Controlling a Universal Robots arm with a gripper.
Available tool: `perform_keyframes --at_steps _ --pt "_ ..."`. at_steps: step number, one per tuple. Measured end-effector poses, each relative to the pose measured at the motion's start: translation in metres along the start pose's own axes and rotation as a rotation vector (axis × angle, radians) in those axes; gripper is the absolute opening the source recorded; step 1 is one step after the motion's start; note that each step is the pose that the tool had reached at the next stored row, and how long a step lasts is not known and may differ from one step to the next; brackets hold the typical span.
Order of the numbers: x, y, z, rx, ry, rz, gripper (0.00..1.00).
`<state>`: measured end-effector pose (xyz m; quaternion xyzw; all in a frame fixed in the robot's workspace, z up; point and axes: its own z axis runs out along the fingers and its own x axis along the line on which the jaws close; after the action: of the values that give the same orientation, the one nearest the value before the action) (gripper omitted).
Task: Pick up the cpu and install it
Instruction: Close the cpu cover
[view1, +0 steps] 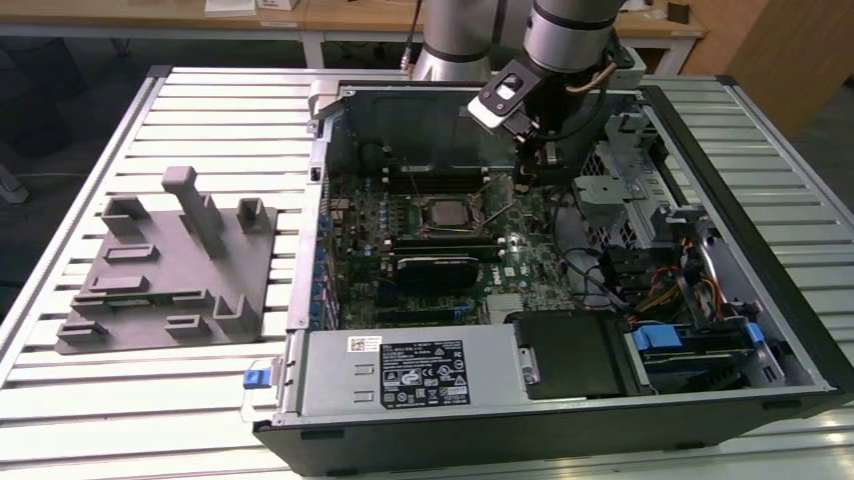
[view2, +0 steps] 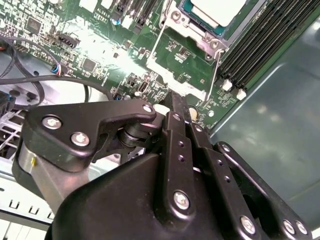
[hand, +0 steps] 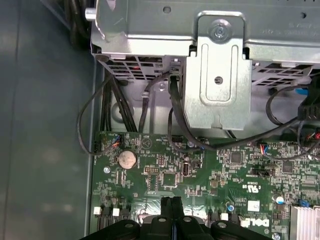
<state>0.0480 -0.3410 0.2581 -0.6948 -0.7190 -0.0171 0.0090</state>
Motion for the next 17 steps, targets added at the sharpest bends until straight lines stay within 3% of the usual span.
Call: perform_keyframes --at_steps 5,12,17 --pt "0.0003 0.0031 0.0033 0.0009 0.0000 0.000 0.11" --pt "0.0001 0.0030 0.0143 0.0022 -0.0001 0.000 0.11" --pt "0.0002 0.0000 0.0157 0.0026 0.0001 -0.002 0.11"
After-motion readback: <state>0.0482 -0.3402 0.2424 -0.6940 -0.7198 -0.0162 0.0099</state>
